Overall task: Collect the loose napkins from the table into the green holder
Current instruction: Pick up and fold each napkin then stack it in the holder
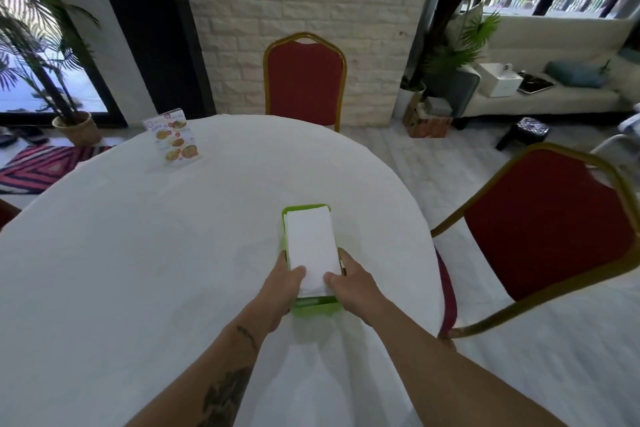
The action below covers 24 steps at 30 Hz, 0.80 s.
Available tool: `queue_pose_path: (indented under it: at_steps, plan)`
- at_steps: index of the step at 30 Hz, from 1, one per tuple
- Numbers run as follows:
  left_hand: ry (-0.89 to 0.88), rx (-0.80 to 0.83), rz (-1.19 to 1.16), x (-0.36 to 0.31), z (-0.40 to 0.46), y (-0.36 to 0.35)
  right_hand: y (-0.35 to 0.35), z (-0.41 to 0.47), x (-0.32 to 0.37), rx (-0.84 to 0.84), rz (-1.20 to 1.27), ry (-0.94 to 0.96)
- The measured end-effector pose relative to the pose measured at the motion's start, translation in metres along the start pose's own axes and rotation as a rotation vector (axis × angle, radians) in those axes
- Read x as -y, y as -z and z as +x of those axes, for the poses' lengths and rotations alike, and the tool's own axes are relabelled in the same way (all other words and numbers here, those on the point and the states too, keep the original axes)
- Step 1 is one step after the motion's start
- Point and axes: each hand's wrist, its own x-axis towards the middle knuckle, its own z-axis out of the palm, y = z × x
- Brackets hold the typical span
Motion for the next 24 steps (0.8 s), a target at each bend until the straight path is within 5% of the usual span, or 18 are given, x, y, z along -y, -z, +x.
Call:
queue_pose_path:
  at_steps: [12, 24]
  plan:
    - [0.02, 0.085, -0.004, -0.037, -0.017, -0.162, 0.138, 0.0, -0.075, -0.032, -0.03, -0.052]
    - [-0.061, 0.002, 0.101, -0.041, -0.019, -0.183, 0.159, 0.01, -0.09, 0.04, 0.005, -0.055]
